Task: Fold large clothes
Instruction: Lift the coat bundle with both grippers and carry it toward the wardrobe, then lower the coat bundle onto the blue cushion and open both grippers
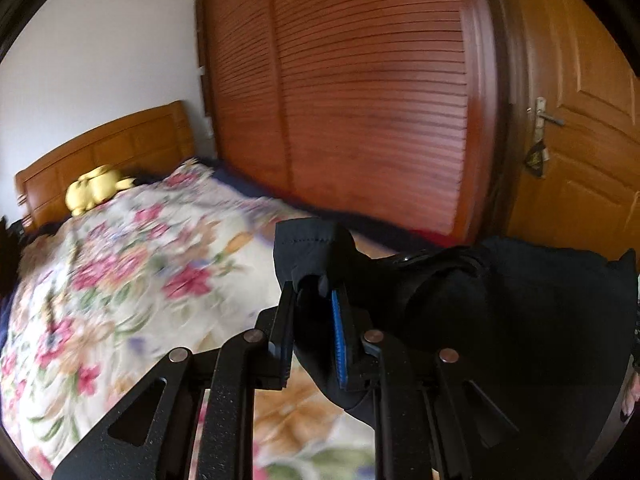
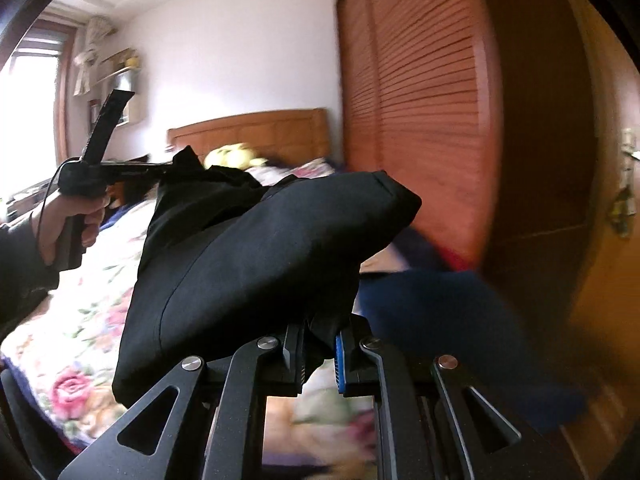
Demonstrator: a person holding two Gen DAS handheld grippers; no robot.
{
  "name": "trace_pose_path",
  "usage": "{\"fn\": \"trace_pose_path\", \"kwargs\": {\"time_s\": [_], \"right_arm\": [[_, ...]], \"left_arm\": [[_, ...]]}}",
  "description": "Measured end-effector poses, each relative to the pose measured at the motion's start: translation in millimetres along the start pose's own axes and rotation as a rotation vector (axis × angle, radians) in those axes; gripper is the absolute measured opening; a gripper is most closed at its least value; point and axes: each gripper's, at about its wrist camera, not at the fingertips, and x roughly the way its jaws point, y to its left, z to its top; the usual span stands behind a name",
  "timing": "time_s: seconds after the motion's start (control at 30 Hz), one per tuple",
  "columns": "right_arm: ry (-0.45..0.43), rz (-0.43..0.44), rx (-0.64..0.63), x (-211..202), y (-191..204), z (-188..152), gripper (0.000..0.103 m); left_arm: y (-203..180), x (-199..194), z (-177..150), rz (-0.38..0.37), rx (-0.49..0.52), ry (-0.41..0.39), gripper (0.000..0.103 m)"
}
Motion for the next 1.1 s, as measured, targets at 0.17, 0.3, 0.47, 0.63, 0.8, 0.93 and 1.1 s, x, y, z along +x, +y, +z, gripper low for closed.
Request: {"fn": "trace_pose_path", "kwargs": {"time_s": [0.17, 0.3, 0.47, 0.63, 0.8, 0.93, 1.1], "right_arm": [[-0.013, -0.140, 0.005, -26, -57, 6, 0.011], [0.004, -0.232, 0.046, -44, -99, -5, 0.011], [0.124, -0.233, 0.133, -25, -134, -43, 0.011], [0.233, -0.269, 0.123, 7, -154, -66, 0.011], [0.267, -0.328, 0.155, 5, -150, -64, 0.018], [0.259, -0.374, 0.145, 14, -123, -48, 0.032], [0.214, -0.383, 0.130, -15, -80, -44, 0.055]], "left_arm": [[-64, 25, 32, -0.082, 0.002, -0.028, 0.016], [-113, 52, 35, -0.114, 0.057, -0.012, 0.016], [-144, 95, 8, -0.159, 0.098, 0.052, 0.014], [-144, 113, -29, -0.156, 0.091, 0.129, 0.013], [-141, 105, -38, -0.172, 0.073, 0.169, 0.014], [-131, 80, -47, -0.173, 0.086, 0.153, 0.019], [-113, 43, -62, -0.180, 0.128, 0.130, 0.024]]}}
